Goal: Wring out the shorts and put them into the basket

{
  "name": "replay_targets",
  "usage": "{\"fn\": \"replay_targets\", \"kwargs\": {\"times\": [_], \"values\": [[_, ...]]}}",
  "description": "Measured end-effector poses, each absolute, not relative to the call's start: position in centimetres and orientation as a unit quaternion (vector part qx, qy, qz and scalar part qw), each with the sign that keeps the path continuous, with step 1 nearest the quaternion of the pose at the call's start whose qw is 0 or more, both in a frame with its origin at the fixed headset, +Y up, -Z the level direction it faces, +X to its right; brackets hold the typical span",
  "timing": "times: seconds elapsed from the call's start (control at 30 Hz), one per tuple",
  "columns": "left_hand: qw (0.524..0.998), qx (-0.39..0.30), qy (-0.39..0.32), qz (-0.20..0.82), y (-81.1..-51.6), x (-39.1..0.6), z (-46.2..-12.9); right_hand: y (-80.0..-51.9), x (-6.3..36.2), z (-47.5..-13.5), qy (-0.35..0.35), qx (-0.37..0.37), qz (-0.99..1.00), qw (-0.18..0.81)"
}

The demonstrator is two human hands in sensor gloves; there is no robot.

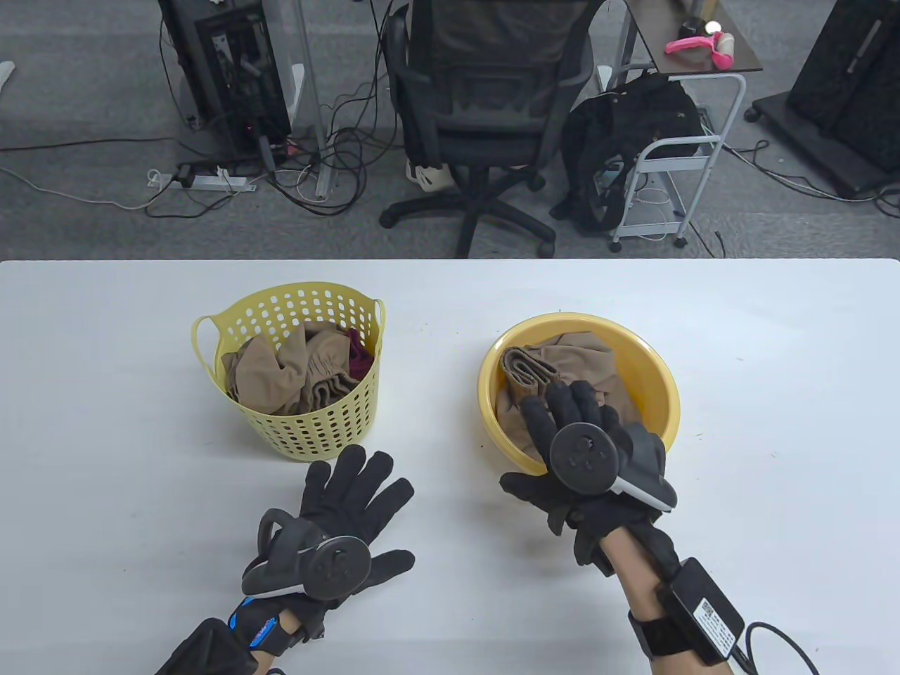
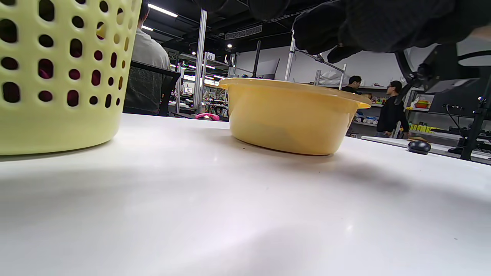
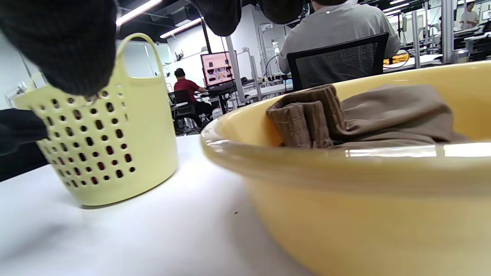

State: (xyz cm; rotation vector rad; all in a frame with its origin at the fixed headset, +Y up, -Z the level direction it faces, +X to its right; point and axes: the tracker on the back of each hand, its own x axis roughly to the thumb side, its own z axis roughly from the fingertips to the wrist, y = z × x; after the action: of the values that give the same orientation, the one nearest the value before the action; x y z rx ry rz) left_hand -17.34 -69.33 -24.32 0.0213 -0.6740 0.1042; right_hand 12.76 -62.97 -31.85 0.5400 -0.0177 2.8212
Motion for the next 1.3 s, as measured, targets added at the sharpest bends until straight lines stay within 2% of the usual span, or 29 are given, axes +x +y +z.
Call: {"fn": "replay_targets", "kwargs": {"times": [0.17, 0.6, 0.93, 1.3], "values": [[0.942, 0.013, -0.332, 0.054, -69.3, -17.4, -24.3, -62.4, 13.1, -34.8, 0.01, 0.156, 0.981, 0.112], [0.942, 0.018, -0.331, 0.051, -69.1, -17.6, -24.3, -63.1, 13.6, -40.6, 0.074, 0.086, 0.989, 0.1], [0.942, 0.015, -0.333, 0.047, -69.1, -17.6, -24.3, -63.9, 12.6, -43.3, 0.099, 0.055, 0.989, 0.095], [0.942, 0.016, -0.332, 0.045, -69.1, -17.6, -24.3, -65.9, 11.9, -45.5, 0.125, 0.029, 0.989, 0.07]]}}
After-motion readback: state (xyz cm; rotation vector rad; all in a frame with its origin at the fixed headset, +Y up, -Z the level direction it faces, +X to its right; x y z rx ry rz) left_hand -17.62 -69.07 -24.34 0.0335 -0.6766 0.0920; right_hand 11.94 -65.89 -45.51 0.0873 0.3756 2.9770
